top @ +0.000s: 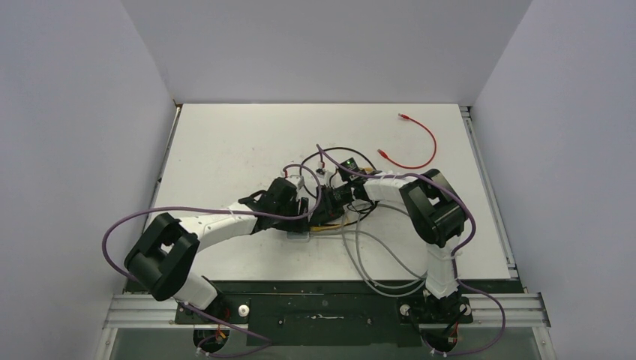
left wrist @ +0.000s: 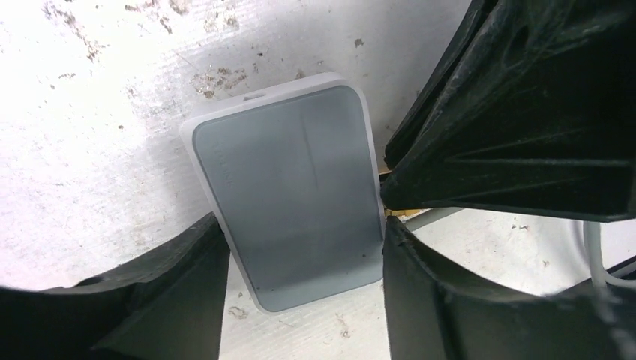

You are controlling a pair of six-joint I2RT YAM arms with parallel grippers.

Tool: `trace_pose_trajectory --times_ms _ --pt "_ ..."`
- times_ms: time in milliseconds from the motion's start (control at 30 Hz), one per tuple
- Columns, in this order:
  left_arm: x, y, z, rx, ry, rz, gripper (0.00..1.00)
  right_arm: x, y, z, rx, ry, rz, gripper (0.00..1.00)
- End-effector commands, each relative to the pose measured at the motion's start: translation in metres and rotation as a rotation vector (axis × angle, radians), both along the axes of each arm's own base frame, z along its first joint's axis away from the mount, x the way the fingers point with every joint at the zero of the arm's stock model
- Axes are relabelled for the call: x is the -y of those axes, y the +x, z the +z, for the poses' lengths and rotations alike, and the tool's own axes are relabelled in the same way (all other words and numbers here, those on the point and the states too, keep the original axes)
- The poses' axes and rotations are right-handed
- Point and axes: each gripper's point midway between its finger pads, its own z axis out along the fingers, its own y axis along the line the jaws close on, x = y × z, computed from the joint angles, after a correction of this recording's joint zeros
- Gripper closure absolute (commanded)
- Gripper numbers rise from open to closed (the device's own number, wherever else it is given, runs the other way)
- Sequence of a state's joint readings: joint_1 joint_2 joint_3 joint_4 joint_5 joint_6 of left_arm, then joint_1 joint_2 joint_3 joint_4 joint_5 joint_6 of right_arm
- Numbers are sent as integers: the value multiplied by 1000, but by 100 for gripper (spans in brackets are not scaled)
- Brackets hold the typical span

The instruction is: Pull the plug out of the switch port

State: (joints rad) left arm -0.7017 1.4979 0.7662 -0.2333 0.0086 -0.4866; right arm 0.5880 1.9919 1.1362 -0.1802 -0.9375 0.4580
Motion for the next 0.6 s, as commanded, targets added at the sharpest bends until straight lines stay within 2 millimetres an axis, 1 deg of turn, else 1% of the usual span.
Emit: trace_pose_trajectory --times_ms 0,67,200,300,333,367,400,433,467,500,567 --pt "-7 6 6 31 33 22 59 2 8 7 69 -7 -14 95" --pt "-7 5 6 28 31 23 69 3 8 8 72 -8 -15 95" --pt "-8 1 5 15 31 19 95 5 9 9 80 -11 -14 95" --pt "-7 0 6 9 24 17 99 6 7 9 79 -12 -14 95" --pt "-6 -1 7 10 19 12 97 6 7 9 81 -11 -13 95" --pt "-5 -1 8 13 10 7 82 6 8 10 81 -10 -15 95" --pt "-4 -1 9 16 7 7 57 6 8 11 82 -9 -17 95" --pt "-4 0 11 24 2 9 36 6 8 10 80 -9 -18 95" --pt "-3 -1 12 31 -4 8 7 6 8 11 80 -8 -18 95" --pt "-3 -1 14 38 -11 7 2 5 8 11 78 -6 -21 95" --pt "-3 -2 17 51 -18 1 4 4 8 11 72 -1 -24 95"
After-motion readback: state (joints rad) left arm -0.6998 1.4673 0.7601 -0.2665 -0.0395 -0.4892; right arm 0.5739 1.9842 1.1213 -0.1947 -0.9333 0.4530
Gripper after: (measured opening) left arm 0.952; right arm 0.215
